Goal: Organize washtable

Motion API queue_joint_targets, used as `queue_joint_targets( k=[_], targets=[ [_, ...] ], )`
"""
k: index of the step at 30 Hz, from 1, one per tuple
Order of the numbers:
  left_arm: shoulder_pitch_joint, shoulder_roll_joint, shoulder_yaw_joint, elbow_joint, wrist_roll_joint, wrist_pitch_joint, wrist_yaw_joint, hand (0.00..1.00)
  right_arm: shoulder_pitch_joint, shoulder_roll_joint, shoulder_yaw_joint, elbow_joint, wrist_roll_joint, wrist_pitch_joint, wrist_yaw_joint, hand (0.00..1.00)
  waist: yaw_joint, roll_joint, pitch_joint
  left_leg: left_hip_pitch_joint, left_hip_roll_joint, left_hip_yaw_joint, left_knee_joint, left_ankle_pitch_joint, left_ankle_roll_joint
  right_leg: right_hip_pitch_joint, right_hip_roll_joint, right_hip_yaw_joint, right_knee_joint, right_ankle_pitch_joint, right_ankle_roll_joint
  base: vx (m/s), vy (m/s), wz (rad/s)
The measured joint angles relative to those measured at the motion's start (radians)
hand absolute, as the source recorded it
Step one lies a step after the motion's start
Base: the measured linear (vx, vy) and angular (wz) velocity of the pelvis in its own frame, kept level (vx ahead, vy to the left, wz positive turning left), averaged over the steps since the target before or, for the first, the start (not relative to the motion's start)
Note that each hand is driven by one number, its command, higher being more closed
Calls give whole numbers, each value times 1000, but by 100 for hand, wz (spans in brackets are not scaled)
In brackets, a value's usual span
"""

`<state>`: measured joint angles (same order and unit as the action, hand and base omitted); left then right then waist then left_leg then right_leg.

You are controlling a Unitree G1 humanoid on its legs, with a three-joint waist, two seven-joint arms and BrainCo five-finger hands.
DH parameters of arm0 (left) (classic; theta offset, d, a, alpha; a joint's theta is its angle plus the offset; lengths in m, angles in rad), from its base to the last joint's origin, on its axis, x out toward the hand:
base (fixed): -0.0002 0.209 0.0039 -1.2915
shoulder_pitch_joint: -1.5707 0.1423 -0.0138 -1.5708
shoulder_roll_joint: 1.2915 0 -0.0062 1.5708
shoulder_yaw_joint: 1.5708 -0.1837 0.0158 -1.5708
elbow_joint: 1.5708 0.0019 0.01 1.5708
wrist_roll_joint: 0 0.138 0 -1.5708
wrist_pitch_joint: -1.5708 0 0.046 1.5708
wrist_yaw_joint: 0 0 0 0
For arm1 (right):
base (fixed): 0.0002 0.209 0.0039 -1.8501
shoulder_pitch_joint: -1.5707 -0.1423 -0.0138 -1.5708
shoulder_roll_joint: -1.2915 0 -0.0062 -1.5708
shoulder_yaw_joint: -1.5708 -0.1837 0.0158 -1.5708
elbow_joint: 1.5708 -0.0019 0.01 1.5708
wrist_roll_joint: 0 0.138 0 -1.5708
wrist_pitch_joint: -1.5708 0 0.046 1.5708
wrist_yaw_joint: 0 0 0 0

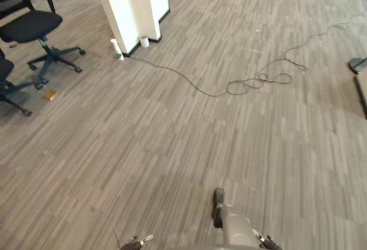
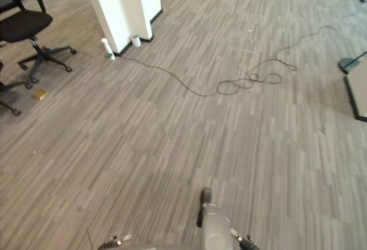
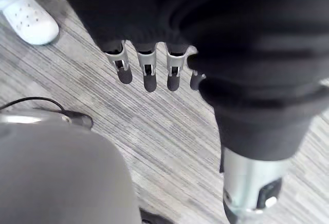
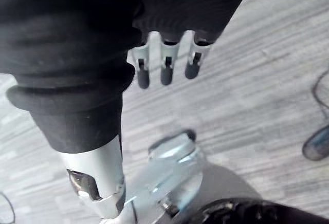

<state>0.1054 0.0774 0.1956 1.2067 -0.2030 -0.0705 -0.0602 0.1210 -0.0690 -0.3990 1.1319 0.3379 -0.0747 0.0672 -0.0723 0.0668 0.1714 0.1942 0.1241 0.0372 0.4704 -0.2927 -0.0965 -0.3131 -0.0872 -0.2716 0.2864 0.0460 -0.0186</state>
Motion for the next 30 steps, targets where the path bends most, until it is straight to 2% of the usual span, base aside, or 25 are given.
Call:
queue_joint_targets(
  k=[1,2,3,4,5,7,8,9,10,11,12,13,14,15,17,19,21,23,24,25,26,27,28,29,30],
  targets=[
    [1,-16,51,0,-2,2,-1,0,0,-14,11,-5,0,4,0,0,6,22,8,-86,46,-1,238,141,-58,71,36,-3,-26,-38,-16,787,-247,-1],
    [5,-18,57,0,-4,2,0,0,0,-20,18,-6,0,6,-1,0,12,21,14,-132,73,2,352,189,-86,113,56,-3,-45,-54,-28,789,-181,-13],
    [8,-17,77,0,-13,3,-1,0,-1,-21,20,-6,0,6,-3,0,21,21,19,-202,120,37,536,177,-70,213,91,4,-88,-79,-42,739,-131,-27],
    [10,-16,92,-11,-24,5,0,0,-4,-16,28,8,-8,6,-3,0,35,2,26,-259,139,85,636,152,-34,307,104,23,-128,-93,-48,714,-118,-32],
    [15,-17,92,-21,-29,6,0,0,-6,-15,35,14,-18,5,-2,0,40,-9,24,-290,139,104,648,138,-18,346,105,32,-152,-97,-48,731,-118,-49],
    [29,-15,104,-54,-69,-3,3,0,-27,-9,53,25,-51,9,-2,0,68,-38,28,-426,135,186,551,83,-14,459,103,83,-251,-103,-35,623,-46,-67],
    [30,-19,123,-58,-77,-6,8,0,-33,-5,51,31,-70,12,-2,0,78,-49,32,-468,121,187,396,78,-14,504,93,90,-286,-113,-16,568,84,-57],
    [29,-19,121,-58,-80,-5,11,0,-34,-1,51,31,-74,13,-2,0,82,-59,37,-481,104,178,306,79,-14,528,82,97,-300,-123,-1,634,157,-39],
    [31,-14,121,-58,-81,-5,19,0,-33,8,50,33,-75,15,-2,0,85,-75,41,-487,64,138,90,91,-18,569,58,102,-326,-142,16,397,130,-22],
    [35,-14,121,-58,-80,-6,20,0,-28,10,50,34,-75,14,-2,0,87,-79,35,-480,43,106,-35,107,-35,581,47,107,-335,-157,31,343,165,-24],
    [43,-18,116,-58,-80,-6,22,0,-22,5,51,36,-75,13,0,0,88,-69,29,-477,25,52,-196,134,-52,601,43,113,-346,-176,48,361,236,-23],
    [49,-18,115,-57,-83,-6,22,0,-20,2,52,37,-75,12,-1,0,86,-63,29,-483,23,20,-230,190,-48,624,37,115,-345,-203,70,566,398,-25],
    [65,-3,122,-53,-91,-3,21,0,-10,25,55,40,-76,14,0,0,89,-91,6,-479,-22,22,-180,256,-3,638,-19,120,-298,-263,95,511,369,-23],
    [73,0,124,-54,-92,-6,22,0,-8,34,52,41,-75,13,0,0,89,-106,-1,-479,-34,28,-157,258,1,627,-38,124,-252,-282,95,625,402,-40],
    [81,11,124,-48,-97,-5,26,0,-7,43,68,26,-73,12,4,0,113,-126,-23,-419,-49,99,-158,232,57,478,-98,166,87,-292,81,597,371,-66],
    [76,27,120,-45,-99,-4,40,0,-4,48,79,21,-70,11,6,0,107,-144,-29,-340,-81,124,-215,222,100,363,-149,174,355,-275,77,416,264,-32],
    [71,32,109,-47,-100,-6,48,0,-5,44,104,19,-64,8,8,0,87,-148,-31,-229,-96,121,-289,215,110,321,-158,123,453,-313,91,460,218,9],
    [65,38,69,-57,-100,-13,53,0,-3,37,133,5,-63,2,16,0,78,-138,-30,-152,-80,107,-348,215,110,282,-129,43,397,-351,82,400,118,21],
    [53,43,39,-59,-100,-16,57,0,0,25,134,-8,-63,3,22,0,72,-126,-28,-126,-59,96,-368,215,110,248,-83,28,290,-359,89,338,11,31],
    [40,44,26,-60,-101,-15,61,0,4,18,142,-19,-63,3,21,0,66,-117,-26,-122,-42,80,-370,215,110,214,-36,35,155,-349,95,327,-12,40],
    [40,47,17,-60,-101,-16,61,0,4,18,144,-19,-64,3,20,0,62,-117,-26,-120,-39,69,-370,215,109,208,-16,53,52,-314,93,322,-33,64],
    [40,61,3,-60,-101,-24,61,0,17,30,143,-16,-70,3,16,0,58,-137,-28,-110,-70,52,-372,211,102,201,-6,108,-99,-139,73,328,-61,81],
    [33,53,6,-60,-100,-25,65,0,37,33,132,-12,-68,3,16,0,59,-143,-29,-78,-84,27,-388,184,64,190,-19,126,-74,-44,55,372,-80,68],
    [37,28,10,-58,-101,-25,62,0,39,8,131,-4,-72,5,15,0,65,-109,-37,-68,-64,24,-406,188,57,189,-7,124,-73,-44,55,307,-70,37],
    [42,17,11,-58,-101,-26,62,0,39,0,131,-3,-73,2,13,0,66,-99,-41,-76,-58,22,-410,189,55,196,0,122,-93,-45,55,270,-60,4]
  ],
)
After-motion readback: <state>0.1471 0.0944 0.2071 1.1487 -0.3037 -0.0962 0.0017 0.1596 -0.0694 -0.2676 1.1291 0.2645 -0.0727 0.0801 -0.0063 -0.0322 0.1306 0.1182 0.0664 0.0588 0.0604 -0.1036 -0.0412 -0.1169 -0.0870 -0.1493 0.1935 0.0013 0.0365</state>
